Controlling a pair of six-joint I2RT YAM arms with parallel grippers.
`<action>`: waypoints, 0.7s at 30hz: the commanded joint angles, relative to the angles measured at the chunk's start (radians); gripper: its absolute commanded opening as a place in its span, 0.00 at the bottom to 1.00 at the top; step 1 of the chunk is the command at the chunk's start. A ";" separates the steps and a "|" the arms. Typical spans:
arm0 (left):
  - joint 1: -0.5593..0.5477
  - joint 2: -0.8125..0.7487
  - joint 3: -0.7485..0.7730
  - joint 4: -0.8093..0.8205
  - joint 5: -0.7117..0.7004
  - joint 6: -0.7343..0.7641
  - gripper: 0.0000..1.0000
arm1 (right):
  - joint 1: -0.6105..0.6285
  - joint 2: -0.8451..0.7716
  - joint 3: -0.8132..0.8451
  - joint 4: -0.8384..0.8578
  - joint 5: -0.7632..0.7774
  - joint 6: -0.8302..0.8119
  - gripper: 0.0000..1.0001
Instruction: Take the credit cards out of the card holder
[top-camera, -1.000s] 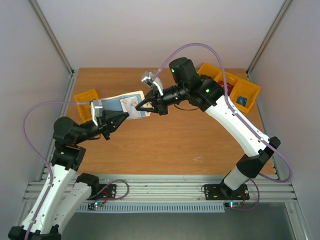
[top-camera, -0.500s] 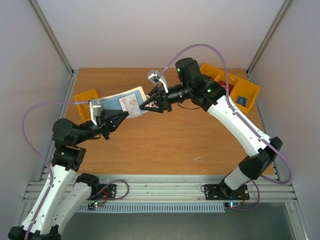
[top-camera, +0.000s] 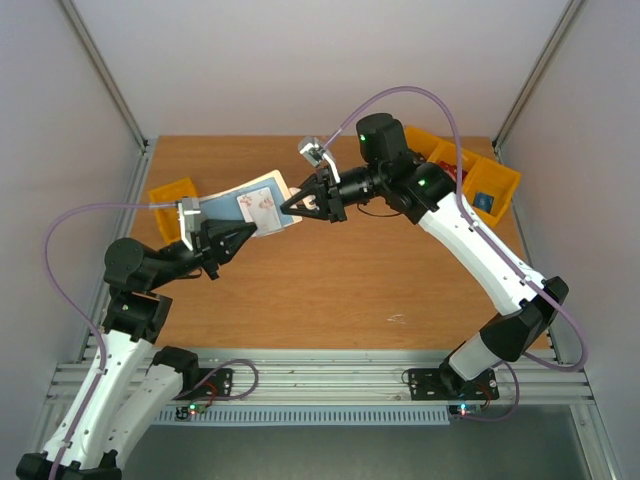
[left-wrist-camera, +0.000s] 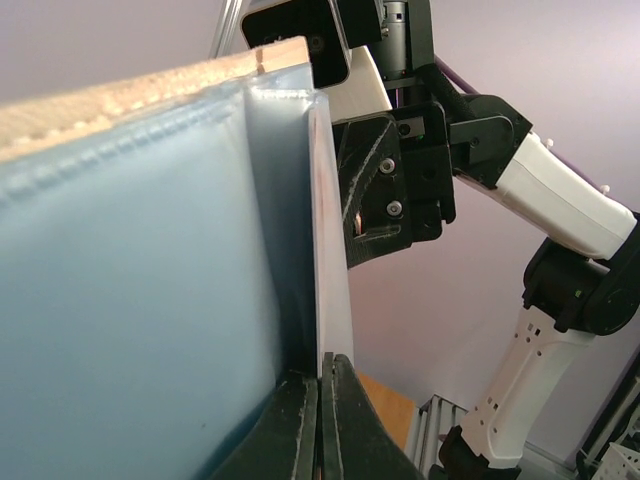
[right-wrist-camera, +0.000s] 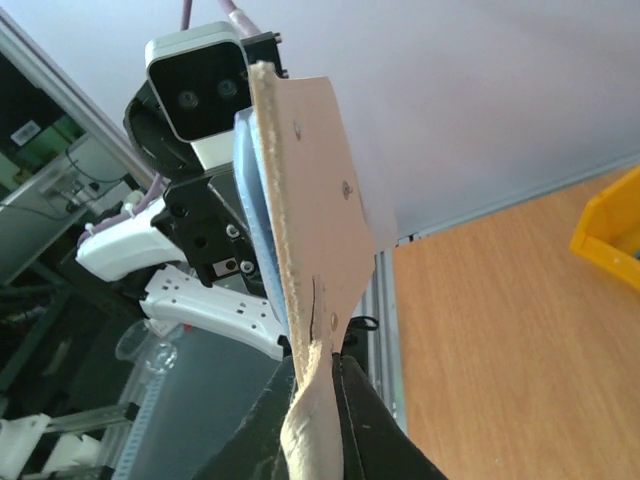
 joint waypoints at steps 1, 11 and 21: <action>0.002 -0.007 0.001 0.065 0.001 -0.012 0.00 | 0.012 0.010 0.010 0.040 -0.030 0.015 0.01; 0.003 -0.011 -0.006 0.066 -0.076 -0.015 0.04 | -0.015 0.000 0.021 0.020 -0.033 -0.001 0.01; 0.003 -0.014 -0.009 0.055 -0.085 -0.018 0.06 | -0.032 0.000 0.024 -0.007 -0.028 -0.013 0.01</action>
